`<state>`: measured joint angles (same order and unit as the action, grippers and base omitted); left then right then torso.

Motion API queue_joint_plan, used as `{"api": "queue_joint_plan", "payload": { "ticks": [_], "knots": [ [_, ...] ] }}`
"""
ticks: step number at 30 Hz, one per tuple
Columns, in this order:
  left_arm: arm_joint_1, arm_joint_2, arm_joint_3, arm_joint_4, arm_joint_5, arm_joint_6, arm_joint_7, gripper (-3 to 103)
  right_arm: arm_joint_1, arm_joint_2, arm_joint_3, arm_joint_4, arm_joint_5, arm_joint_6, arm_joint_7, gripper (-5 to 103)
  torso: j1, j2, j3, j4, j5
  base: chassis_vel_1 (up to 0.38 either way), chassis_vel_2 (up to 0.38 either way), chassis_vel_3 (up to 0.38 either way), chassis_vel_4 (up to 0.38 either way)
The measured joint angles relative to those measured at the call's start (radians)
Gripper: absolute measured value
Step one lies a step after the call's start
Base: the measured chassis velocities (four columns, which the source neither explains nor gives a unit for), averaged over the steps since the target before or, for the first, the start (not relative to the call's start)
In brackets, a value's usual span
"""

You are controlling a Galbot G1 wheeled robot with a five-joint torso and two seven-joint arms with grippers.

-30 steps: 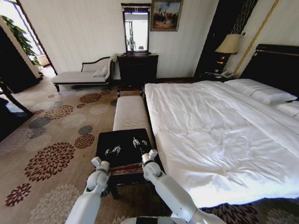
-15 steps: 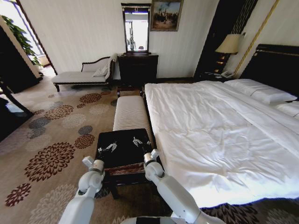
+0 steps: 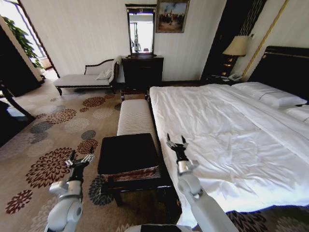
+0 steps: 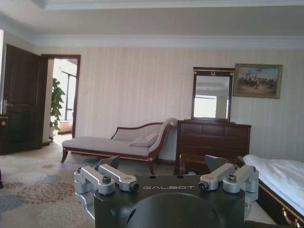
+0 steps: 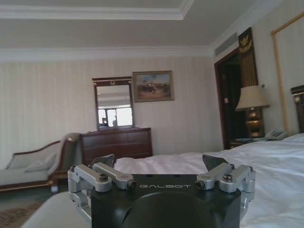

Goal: Fold the clothes on the bed and place them into the basket.

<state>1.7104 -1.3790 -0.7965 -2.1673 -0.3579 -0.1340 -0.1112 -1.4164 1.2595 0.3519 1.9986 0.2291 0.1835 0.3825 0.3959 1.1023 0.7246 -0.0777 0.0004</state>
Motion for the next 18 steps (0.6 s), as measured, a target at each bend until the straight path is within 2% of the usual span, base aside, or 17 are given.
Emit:
{"api": "queue_joint_plan", "payload": {
  "ticks": [2, 4, 6, 7, 10, 13, 18],
  "knots": [
    [0.018, -0.010, 0.006, -0.016, 0.062, -0.018, 0.004, 100, -0.087, 0.024, 0.078, 0.068, -0.055, -0.015, 0.033, 100, 0.000, 0.000, 0.000, -0.0002, 0.0000, 0.000, 0.000, 0.000, 0.000],
    [0.022, -0.010, 0.012, -0.021, 0.071, -0.020, 0.008, 100, -0.112, 0.031, 0.095, 0.088, -0.062, -0.020, 0.043, 100, 0.000, 0.000, 0.000, -0.0003, 0.0000, 0.000, 0.000, 0.000, 0.000],
    [0.056, -0.010, 0.035, -0.054, 0.087, -0.024, 0.027, 100, -0.219, 0.055, 0.156, 0.187, -0.071, -0.035, 0.072, 100, 0.000, 0.000, 0.000, -0.0015, -0.0005, 0.000, 0.000, 0.000, 0.000],
    [0.089, -0.016, 0.044, -0.081, 0.089, -0.028, 0.036, 100, -0.255, 0.058, 0.172, 0.229, -0.071, -0.043, 0.077, 100, 0.000, 0.000, 0.000, -0.0005, -0.0005, 0.000, 0.000, 0.000, 0.000],
    [0.131, -0.027, 0.049, -0.117, 0.098, -0.034, 0.044, 100, -0.291, 0.059, 0.195, 0.278, -0.076, -0.060, 0.084, 100, 0.000, 0.000, 0.000, 0.0005, -0.0004, 0.000, 0.000, 0.000, 0.000],
    [0.169, -0.045, 0.047, -0.153, 0.125, -0.051, 0.049, 100, -0.338, 0.059, 0.252, 0.317, -0.126, -0.067, 0.090, 100, 0.000, 0.000, 0.000, -0.0001, -0.0002, 0.000, 0.000, 0.000, 0.000],
    [0.173, -0.048, 0.046, -0.157, 0.127, -0.053, 0.049, 100, -0.347, 0.061, 0.270, 0.318, -0.146, -0.052, 0.085, 100, 0.000, 0.000, 0.000, -0.0001, -0.0003, 0.000, 0.000, 0.000, 0.000]
  ]
}}
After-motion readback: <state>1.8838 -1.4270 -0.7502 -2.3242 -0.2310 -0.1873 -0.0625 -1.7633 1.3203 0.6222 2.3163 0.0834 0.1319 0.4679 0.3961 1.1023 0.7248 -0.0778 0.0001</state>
